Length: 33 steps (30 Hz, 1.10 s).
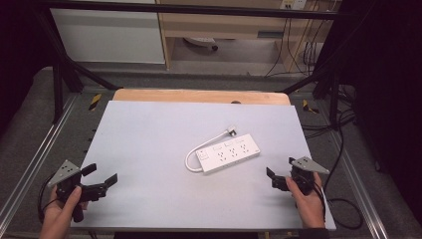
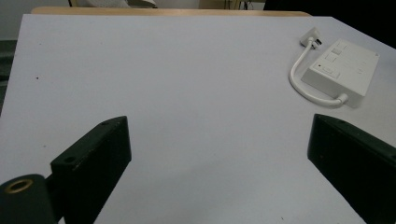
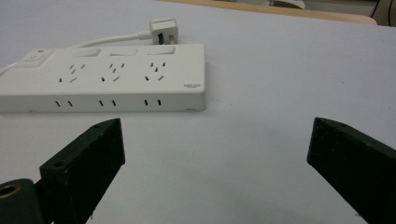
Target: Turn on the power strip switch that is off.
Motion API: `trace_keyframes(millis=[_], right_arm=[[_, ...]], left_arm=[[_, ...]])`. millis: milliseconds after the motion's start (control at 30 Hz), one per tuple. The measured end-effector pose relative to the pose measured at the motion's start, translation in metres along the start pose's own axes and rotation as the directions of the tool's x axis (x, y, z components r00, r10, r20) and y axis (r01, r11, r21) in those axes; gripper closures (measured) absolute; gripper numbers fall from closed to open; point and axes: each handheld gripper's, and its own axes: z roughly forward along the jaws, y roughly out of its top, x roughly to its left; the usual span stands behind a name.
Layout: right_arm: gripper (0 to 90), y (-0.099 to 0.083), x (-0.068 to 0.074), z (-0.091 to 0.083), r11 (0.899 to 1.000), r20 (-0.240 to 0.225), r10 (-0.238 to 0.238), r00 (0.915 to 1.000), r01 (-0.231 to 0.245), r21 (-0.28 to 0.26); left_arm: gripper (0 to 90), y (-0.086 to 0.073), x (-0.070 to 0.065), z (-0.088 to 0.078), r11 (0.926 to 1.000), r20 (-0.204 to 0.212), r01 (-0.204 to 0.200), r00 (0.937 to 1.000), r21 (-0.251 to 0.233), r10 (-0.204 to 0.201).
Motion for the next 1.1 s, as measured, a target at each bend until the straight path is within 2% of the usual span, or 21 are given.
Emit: trace_keyframes(millis=[633, 1100], right_arm=[[3.1, 0.0067, 0.0032, -0.0012, 1.0, -0.01, 0.008, 0.9999, -0.008, 0.002], [2.7, 0.0106, 0.0078, -0.0022, 1.0, -0.048, 0.014, 0.9987, -0.014, 0.0]], left_arm=[[6.1, -0.0003, -0.0011, 0.0015, 0.9998, -0.002, -0.007, 1.0, 0.017, 0.007], [6.1, -0.0003, -0.0022, 0.002, 0.9995, 0.0, -0.014, 0.9999, 0.029, 0.014]])
